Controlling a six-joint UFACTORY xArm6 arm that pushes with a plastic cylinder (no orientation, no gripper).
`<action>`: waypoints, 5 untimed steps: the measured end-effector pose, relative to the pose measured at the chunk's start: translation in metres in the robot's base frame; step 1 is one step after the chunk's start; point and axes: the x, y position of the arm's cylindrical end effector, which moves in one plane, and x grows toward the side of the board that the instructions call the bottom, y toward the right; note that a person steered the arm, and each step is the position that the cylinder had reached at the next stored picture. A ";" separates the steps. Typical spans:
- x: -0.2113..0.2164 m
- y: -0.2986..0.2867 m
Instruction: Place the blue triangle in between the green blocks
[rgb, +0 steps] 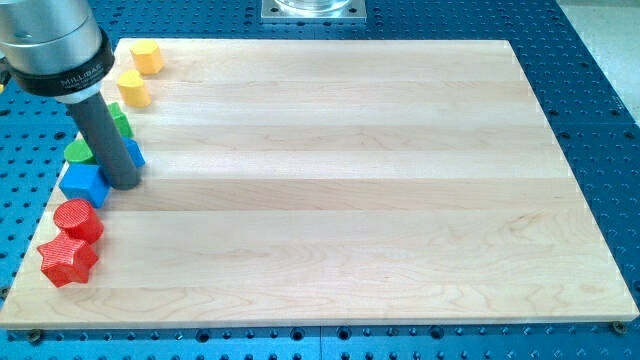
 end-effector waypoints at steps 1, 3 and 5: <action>0.005 0.011; -0.046 0.012; -0.050 -0.013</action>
